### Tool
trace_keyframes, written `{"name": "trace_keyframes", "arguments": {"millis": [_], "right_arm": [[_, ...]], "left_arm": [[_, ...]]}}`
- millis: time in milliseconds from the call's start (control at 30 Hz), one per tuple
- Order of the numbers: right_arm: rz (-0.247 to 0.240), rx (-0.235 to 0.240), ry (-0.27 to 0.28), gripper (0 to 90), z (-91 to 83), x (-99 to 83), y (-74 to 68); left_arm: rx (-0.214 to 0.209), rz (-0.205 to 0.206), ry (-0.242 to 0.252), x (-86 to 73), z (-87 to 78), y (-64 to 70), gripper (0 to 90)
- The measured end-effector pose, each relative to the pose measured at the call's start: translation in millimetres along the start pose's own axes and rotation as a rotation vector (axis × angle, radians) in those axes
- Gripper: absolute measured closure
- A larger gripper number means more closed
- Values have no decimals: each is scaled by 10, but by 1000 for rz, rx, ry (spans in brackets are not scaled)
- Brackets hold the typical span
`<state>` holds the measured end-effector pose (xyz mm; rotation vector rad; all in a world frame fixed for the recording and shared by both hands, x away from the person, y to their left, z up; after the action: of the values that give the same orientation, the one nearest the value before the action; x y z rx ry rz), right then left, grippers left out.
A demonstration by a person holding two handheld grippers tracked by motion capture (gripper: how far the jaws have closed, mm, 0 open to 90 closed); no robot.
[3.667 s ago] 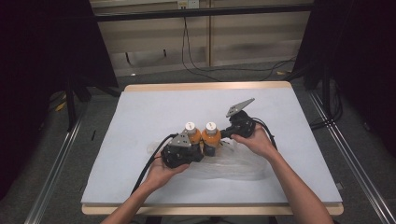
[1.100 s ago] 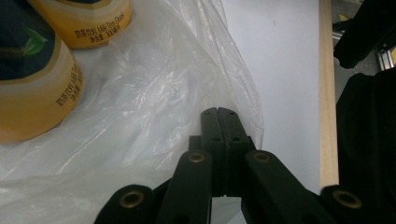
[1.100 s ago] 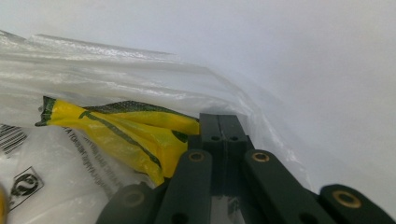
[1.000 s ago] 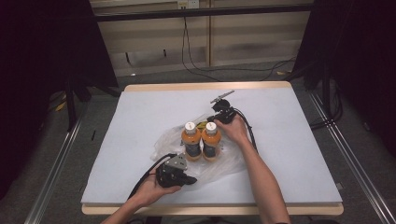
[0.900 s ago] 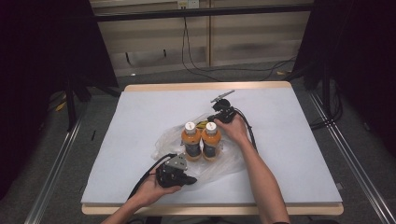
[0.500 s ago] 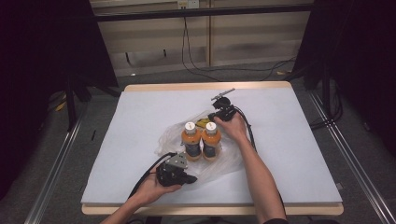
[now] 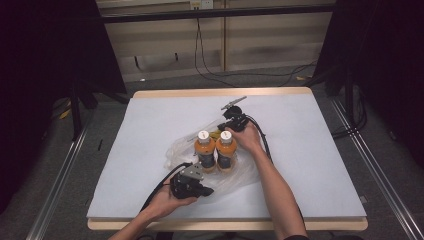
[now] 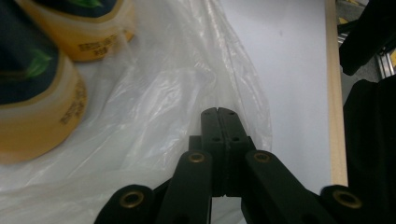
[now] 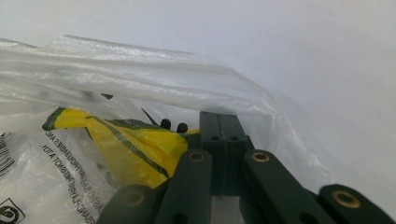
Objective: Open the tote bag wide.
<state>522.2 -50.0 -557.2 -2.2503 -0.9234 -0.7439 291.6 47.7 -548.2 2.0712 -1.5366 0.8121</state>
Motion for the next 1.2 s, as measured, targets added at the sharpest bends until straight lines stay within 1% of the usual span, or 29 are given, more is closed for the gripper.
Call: {"name": "trace_keyframes", "arguments": {"millis": [33, 67, 100, 133, 167, 200, 233, 267, 300, 333, 400, 433, 467, 500, 533, 567, 633, 733, 833, 867, 900, 933, 1000, 1033, 1067, 1100, 1133, 1167, 1200], "right_arm": [[0, 1, -1, 900, 0, 0, -1], [-5, 4, -3, 900, -2, 1, -1], [-3, 4, -4, 900, -5, -1, 1], [0, 9, -4, 900, -9, -6, -4], [0, 8, -6, 900, -17, -14, -9], [-13, 18, -1, 900, -18, -14, -16], [-13, 20, -3, 900, -28, -23, -31], [-20, 13, -8, 900, -47, -31, -32], [-23, 12, -6, 900, -64, -32, -38], [-23, 17, -7, 900, -87, -35, -53], [-30, 16, -2, 900, -123, -28, -63], [-29, 28, 15, 900, -159, -7, -88], [-42, 33, 24, 900, -190, 10, -104], [-42, 37, 25, 900, -224, 19, -132], [-47, 42, 27, 900, -261, 34, -159], [-63, 49, 41, 900, -296, 58, -178], [-67, 48, 53, 900, -371, 82, -206], [-82, 53, 73, 900, -466, 96, -241], [-82, 68, 108, 900, -575, 110, -305], [-92, 72, 112, 900, -603, 108, -324], [-100, 69, 111, 900, -630, 102, -338], [-106, 69, 111, 900, -659, 94, -352], [-103, 73, 126, 900, -720, 76, -374], [-107, 75, 132, 900, -750, 64, -379], [-105, 71, 133, 900, -777, 44, -377], [-104, 60, 131, 900, -806, 22, -370], [-109, 57, 136, 900, -839, 6, -367], [-105, 61, 150, 900, -873, -6, -370], [-104, 66, 162, 900, -907, -20, -376]], "left_arm": [[-1, 10, -27, -18, -17, -14, 900], [-9, -5, 7, 5, 5, -8, 900], [-2, -7, -3, -4, -8, -18, 900], [-4, -9, -5, -13, -16, -26, 900], [-2, -19, 8, -10, -19, -37, 900], [-3, -23, 15, -10, -41, -47, 900], [1, -30, 12, -9, -73, -57, 900], [-10, -37, 37, 12, -95, -59, 900], [-4, -42, 37, 15, -129, -70, 900], [-5, -53, 51, 24, -150, -74, 900], [4, -50, 55, 27, -174, -95, 900], [5, -59, 75, 45, -184, -100, 900], [13, -62, 77, 49, -203, -113, 900], [25, -73, 89, 61, -217, -126, 900], [24, -73, 101, 73, -234, -139, 900], [32, -77, 104, 78, -249, -152, 900], [35, -88, 127, 97, -274, -176, 900], [47, -88, 147, 122, -341, -197, 900], [54, -91, 167, 150, -404, -209, 900], [58, -90, 177, 158, -419, -216, 900], [58, -102, 190, 172, -431, -216, 900], [64, -104, 191, 173, -448, -226, 900], [77, -102, 202, 179, -493, -255, 900], [87, -109, 216, 190, -519, -271, 900], [110, -103, 219, 187, -550, -300, 900], [125, -107, 223, 191, -574, -316, 900], [122, -106, 222, 190, -597, -329, 900], [125, -108, 238, 201, -620, -345, 900], [133, -116, 241, 201, -648, -359, 900]]}}
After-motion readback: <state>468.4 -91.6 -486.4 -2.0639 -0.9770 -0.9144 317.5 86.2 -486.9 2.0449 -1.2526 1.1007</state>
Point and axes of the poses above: each handheld gripper's, and its own axes: z roughly forward along the jaws, x roughly out of its top, y roughly to its right, the point moved 10 cm from there along z, roughly forward along the jaws, and after that the axes turned 13 degrees about x, right-handed, at the moved point
